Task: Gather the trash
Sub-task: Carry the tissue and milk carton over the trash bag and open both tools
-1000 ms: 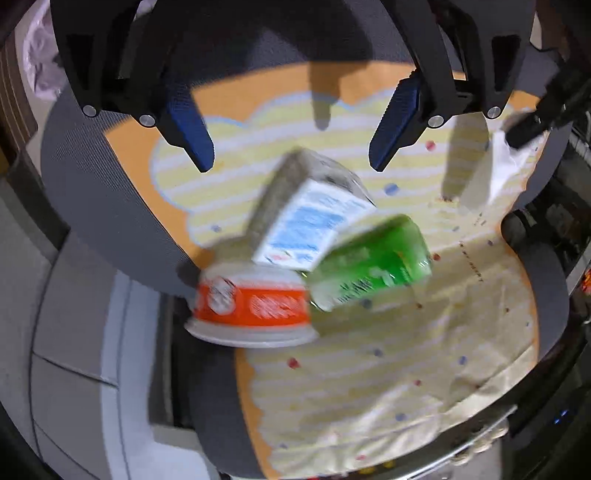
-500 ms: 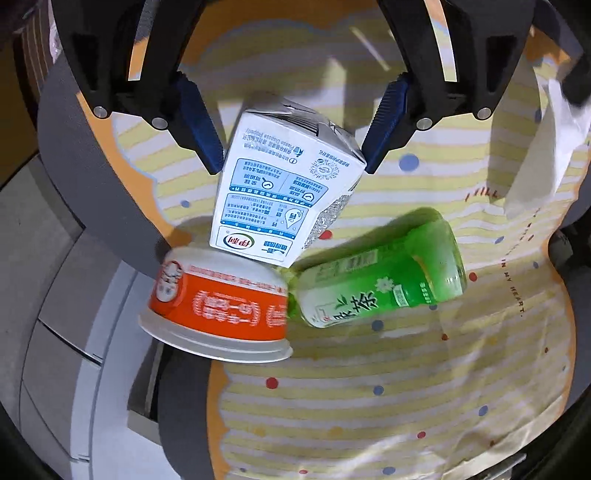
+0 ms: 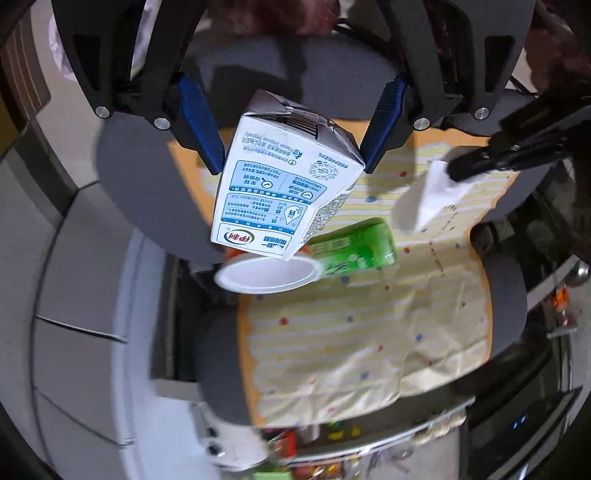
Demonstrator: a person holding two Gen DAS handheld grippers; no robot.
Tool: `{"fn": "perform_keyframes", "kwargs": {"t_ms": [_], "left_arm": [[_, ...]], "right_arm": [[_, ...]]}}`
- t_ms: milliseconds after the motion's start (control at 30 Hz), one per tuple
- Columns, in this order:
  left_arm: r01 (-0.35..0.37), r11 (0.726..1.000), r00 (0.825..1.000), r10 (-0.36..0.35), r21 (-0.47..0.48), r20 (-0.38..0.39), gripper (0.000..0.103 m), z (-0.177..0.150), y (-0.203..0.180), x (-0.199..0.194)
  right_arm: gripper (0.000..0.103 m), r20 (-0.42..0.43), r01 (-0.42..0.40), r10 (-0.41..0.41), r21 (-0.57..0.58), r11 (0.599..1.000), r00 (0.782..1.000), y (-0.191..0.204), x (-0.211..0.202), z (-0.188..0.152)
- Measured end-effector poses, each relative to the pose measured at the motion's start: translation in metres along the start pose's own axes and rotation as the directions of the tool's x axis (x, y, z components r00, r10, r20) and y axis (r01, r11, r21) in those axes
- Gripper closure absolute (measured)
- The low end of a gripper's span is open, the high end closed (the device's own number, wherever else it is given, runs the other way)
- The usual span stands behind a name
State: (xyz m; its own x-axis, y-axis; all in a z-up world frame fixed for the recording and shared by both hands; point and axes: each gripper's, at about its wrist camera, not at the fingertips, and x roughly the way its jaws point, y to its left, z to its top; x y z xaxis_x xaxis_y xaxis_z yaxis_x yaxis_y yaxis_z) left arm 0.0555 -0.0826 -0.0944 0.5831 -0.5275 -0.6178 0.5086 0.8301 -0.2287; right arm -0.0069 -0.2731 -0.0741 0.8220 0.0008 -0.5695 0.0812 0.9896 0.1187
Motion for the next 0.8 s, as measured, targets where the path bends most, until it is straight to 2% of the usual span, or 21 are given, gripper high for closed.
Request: {"fn": "perform_keyframes", "kwargs": {"t_ms": [100, 200, 367, 600, 700, 800], "left_arm": [[0.094, 0.993, 0.996, -0.094, 0.073, -0.004, 0.102, -0.003, -0.038, 0.007], [0.190, 0.972, 0.982, -0.189, 0.136, -0.025, 0.102, -0.007, -0.080, 0.017], [0.309, 0.919, 0.951, -0.301, 0.244, -0.072, 0.101, -0.016, -0.149, 0.032], [0.422, 0.823, 0.905, -0.408, 0.380, -0.121, 0.102, -0.039, -0.228, 0.044], [0.461, 0.793, 0.887, -0.430, 0.398, -0.169, 0.101, -0.049, -0.250, 0.058], [0.484, 0.774, 0.875, -0.425, 0.407, -0.232, 0.101, -0.061, -0.268, 0.077]], "right_arm": [[0.028, 0.030, 0.045, -0.047, 0.039, 0.998, 0.998, -0.027, -0.030, -0.011], [0.028, 0.043, 0.112, -0.117, 0.089, 0.990, 0.992, -0.059, -0.057, -0.023], [0.028, 0.046, 0.248, -0.258, 0.161, 0.955, 0.965, -0.115, -0.099, -0.050], [0.028, 0.024, 0.353, -0.370, 0.253, 0.901, 0.929, -0.167, -0.131, -0.080], [0.028, 0.023, 0.377, -0.401, 0.295, 0.878, 0.916, -0.185, -0.141, -0.090], [0.028, 0.023, 0.391, -0.420, 0.321, 0.863, 0.907, -0.195, -0.148, -0.096]]}}
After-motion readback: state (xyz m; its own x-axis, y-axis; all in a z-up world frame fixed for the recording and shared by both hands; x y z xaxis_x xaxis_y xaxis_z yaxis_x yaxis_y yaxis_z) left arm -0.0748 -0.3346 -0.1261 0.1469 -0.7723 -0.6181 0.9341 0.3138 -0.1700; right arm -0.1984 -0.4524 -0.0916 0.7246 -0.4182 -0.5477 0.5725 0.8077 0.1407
